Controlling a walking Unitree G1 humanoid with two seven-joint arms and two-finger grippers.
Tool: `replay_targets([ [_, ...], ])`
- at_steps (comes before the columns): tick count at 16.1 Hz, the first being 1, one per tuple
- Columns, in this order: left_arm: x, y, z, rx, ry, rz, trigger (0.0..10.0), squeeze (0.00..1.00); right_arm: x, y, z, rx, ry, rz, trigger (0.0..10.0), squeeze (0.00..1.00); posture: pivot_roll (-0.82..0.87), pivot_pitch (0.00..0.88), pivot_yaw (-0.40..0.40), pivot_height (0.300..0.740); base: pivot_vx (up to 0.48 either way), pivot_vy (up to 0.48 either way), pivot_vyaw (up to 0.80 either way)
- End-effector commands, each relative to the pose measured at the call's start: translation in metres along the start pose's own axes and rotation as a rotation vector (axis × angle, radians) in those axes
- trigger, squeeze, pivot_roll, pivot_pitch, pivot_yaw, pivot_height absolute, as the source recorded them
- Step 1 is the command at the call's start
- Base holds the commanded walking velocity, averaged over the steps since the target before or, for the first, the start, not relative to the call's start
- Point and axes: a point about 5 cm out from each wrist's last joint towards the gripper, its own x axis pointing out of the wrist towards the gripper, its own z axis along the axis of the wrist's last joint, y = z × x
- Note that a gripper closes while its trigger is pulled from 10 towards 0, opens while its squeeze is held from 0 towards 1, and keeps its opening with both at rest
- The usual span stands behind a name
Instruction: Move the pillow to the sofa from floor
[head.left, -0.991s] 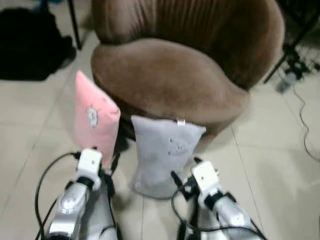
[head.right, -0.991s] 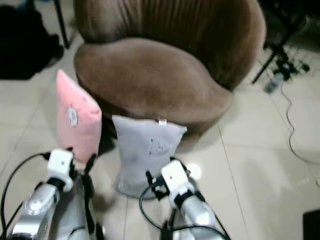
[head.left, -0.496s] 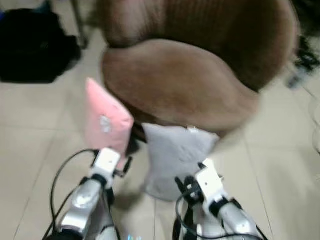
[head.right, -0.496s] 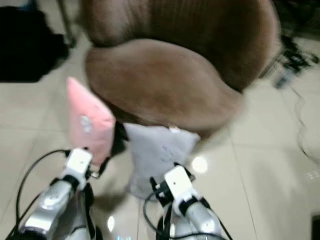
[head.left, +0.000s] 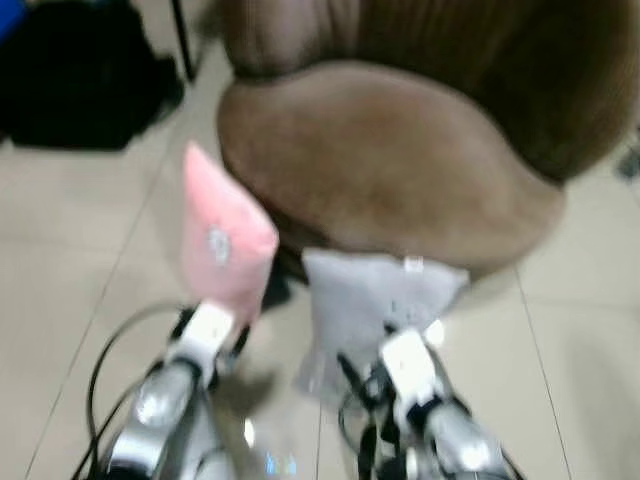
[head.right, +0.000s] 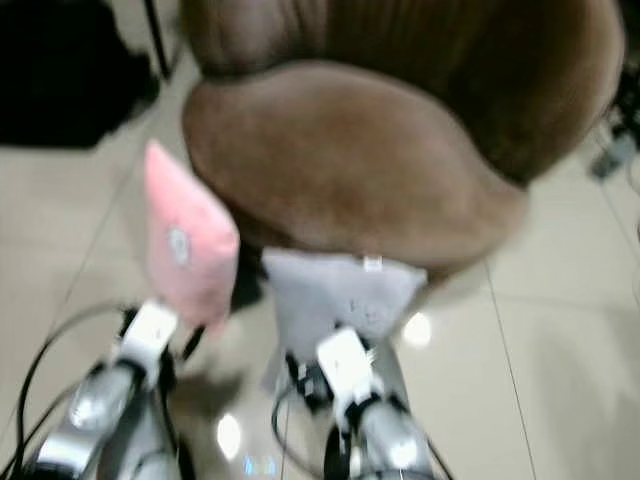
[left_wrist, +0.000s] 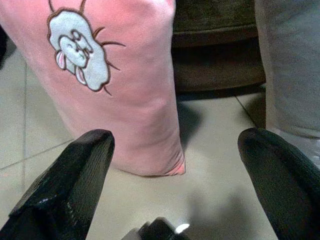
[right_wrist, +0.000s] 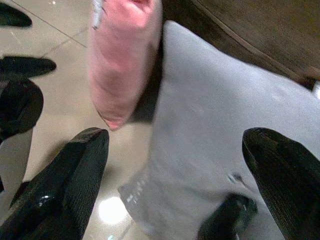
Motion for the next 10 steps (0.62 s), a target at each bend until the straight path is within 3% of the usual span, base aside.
replay_targets([
  [1,0.0037,-0.0092,0.0082,0.022,-0.030,-0.023,10.0,0.00,-0.0045,-0.0058,-0.0017,-0.002,0.019,-0.022,10.0,0.00,0.05,0.205,-0.095,0.437,0.311,-0.360,0.00],
  [7,0.0027,-0.0092,0.0083,0.029,-0.026,-0.031,10.0,0.00,-0.0039,-0.0022,-0.0005,0.002,0.020,-0.014,10.0,0.00,0.05,0.210,-0.090,0.437,0.353,-0.321,0.00],
  [10,0.0021,-0.0084,0.0066,0.011,-0.009,-0.026,10.0,0.00,-0.0034,0.0004,-0.0002,0.007,0.025,-0.014,10.0,0.00,0.05,0.210,-0.086,0.437,0.000,0.000,0.00],
])
